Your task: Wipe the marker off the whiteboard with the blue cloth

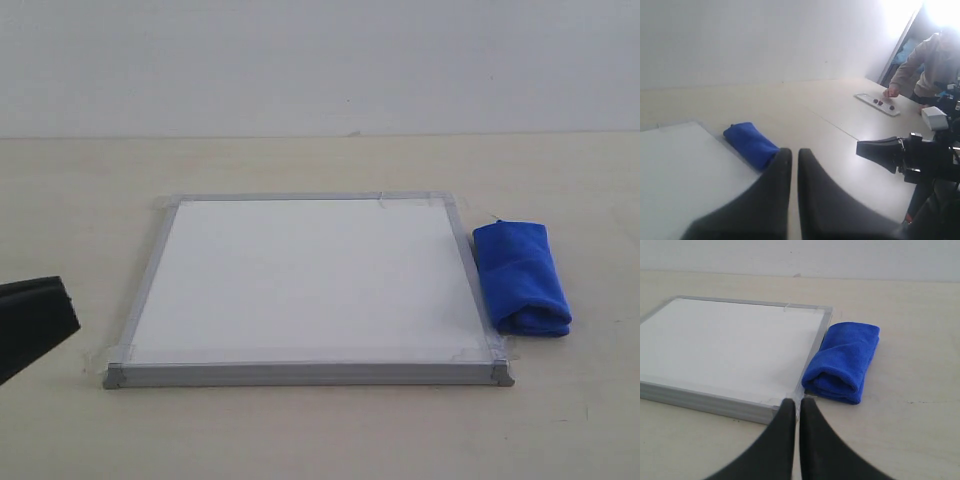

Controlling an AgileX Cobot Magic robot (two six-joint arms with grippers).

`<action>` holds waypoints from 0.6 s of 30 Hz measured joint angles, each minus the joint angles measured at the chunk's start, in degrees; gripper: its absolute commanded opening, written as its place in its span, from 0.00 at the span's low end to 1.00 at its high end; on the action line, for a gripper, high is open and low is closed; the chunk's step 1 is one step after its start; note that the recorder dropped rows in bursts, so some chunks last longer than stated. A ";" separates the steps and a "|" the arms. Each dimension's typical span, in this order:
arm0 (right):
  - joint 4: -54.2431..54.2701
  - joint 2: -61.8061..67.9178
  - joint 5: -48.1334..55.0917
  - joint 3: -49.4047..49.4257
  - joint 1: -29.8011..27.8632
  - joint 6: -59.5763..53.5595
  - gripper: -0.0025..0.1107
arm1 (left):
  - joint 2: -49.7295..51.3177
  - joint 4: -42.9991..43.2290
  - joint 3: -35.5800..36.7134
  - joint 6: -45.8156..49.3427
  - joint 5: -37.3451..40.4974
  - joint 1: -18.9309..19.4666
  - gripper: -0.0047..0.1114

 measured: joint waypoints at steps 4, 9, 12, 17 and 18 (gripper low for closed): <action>0.00 0.00 0.00 0.00 0.00 0.00 0.02 | -3.03 0.00 0.00 1.52 0.00 0.00 0.08; 0.00 0.00 0.00 0.00 0.00 0.00 0.02 | -5.79 0.13 0.00 3.55 0.00 0.00 0.08; 0.00 0.00 0.00 0.00 0.00 0.00 0.02 | -6.60 0.24 0.00 4.29 0.00 0.00 0.08; 0.00 0.00 0.00 0.00 0.00 0.00 0.02 | -7.71 0.24 0.11 6.40 -0.11 0.28 0.08; 0.00 0.00 0.00 0.00 0.00 0.00 0.02 | -9.13 0.24 0.81 6.79 -0.24 1.58 0.08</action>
